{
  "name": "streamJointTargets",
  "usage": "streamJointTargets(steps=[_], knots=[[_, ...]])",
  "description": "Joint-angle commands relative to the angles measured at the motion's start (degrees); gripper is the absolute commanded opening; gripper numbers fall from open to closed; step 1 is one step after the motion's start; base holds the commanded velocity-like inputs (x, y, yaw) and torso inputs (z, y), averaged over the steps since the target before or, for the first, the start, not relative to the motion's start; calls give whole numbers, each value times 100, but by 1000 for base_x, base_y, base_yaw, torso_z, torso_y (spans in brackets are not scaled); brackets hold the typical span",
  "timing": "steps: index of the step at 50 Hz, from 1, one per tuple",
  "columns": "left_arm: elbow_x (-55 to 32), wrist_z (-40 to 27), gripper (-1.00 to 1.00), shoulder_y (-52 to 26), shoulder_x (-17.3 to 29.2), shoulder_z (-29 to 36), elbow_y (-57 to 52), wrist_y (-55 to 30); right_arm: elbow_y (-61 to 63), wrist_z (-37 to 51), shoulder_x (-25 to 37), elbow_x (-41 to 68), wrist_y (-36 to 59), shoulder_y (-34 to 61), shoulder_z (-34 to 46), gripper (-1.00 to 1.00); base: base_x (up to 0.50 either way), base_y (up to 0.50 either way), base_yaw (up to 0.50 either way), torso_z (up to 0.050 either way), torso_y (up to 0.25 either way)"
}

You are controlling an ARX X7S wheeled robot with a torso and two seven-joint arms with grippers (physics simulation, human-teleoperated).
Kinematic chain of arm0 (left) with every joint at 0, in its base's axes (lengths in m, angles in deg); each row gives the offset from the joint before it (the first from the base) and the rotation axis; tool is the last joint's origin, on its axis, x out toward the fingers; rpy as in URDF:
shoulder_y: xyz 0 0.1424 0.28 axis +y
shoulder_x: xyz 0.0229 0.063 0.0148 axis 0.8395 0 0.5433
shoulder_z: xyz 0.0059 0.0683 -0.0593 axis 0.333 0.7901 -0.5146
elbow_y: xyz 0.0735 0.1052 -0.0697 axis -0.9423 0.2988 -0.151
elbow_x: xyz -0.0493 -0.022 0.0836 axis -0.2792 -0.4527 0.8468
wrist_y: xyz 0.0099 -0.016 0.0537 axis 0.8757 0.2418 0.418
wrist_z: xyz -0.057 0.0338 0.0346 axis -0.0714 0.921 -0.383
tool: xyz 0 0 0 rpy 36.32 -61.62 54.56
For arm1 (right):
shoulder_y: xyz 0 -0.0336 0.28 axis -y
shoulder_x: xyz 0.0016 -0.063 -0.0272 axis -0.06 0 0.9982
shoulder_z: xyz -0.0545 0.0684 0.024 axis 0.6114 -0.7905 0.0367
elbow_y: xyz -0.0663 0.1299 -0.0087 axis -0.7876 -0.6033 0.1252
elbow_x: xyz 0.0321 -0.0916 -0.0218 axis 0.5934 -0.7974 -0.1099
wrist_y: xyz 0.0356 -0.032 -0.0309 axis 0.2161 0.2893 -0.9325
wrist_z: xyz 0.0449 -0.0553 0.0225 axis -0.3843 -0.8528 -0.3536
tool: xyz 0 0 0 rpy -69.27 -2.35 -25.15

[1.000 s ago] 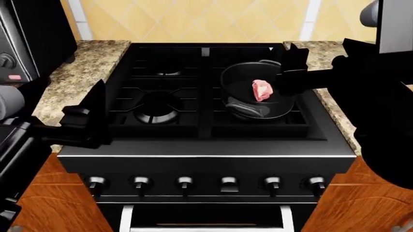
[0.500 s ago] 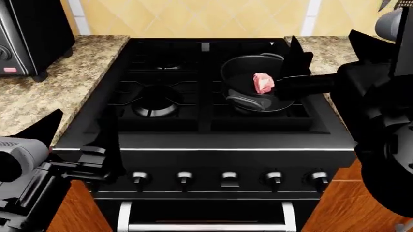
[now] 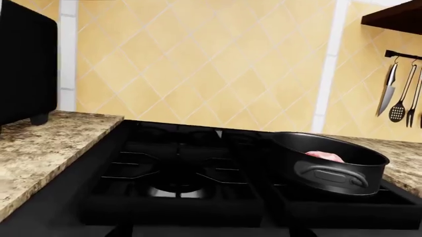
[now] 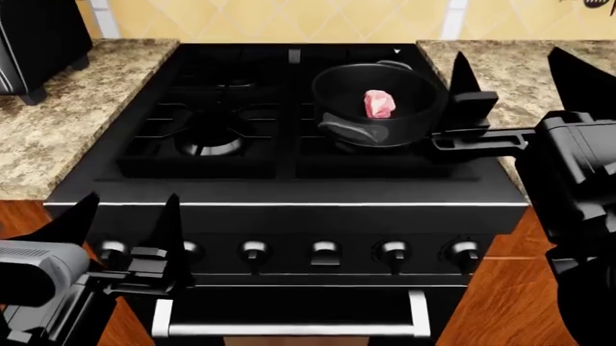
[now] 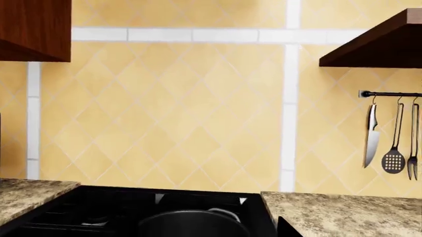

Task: Frozen meat rests on a plate on the counter. Retrieve the meat and place it in a pot on a burner. Then turn the burner on.

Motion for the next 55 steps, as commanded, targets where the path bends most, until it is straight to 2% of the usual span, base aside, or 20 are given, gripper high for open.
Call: streamJointTargets(steps=[1, 39, 44, 55], knots=[[136, 2, 100, 162, 6, 45, -39, 119, 128, 19, 99, 3, -155, -223, -113, 100, 0, 0, 0, -50, 0], [152, -181, 100, 312, 225, 166, -62, 426, 114, 8, 285, -129, -500, -823, -362, 100, 0, 0, 0, -50, 0], [132, -217, 100, 338, 258, 175, -80, 459, 116, -3, 280, -131, -513, -832, -367, 100, 0, -466, 0, -50, 0], [107, -297, 100, 377, 325, 222, -115, 531, 170, -31, 336, -134, -524, -882, -387, 100, 0, 0, 0, -50, 0]])
